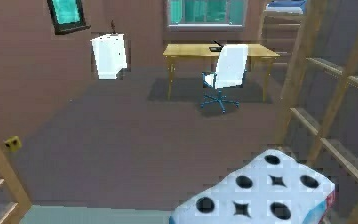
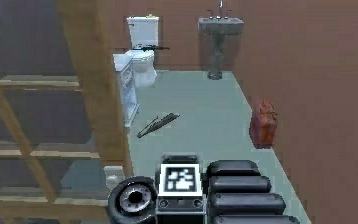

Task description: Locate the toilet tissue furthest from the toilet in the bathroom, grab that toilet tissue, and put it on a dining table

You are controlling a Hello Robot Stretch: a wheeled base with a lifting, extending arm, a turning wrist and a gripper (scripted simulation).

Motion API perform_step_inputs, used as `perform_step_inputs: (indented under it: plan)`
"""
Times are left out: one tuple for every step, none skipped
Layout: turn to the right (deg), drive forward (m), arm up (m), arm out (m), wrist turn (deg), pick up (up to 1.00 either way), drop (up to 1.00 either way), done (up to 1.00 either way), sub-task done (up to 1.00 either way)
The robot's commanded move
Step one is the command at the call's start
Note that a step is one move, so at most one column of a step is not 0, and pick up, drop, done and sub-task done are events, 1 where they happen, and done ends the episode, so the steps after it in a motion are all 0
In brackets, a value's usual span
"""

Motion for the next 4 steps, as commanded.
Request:
perform_step_inputs:
  plan:
    - [-12.0, 0.0, 0.0, 0.0, 0.0, 0.0, 0.0, 0.0, 0.0]
    - [0.0, 1.0, 0.0, 0.0, 0.0, 0.0, 0.0, 0.0, 0.0]
    - [0.0, 1.0, 0.0, 0.0, 0.0, 0.0, 0.0, 0.0, 0.0]
    - [0.0, 1.0, 0.0, 0.0, 0.0, 0.0, 0.0, 0.0, 0.0]
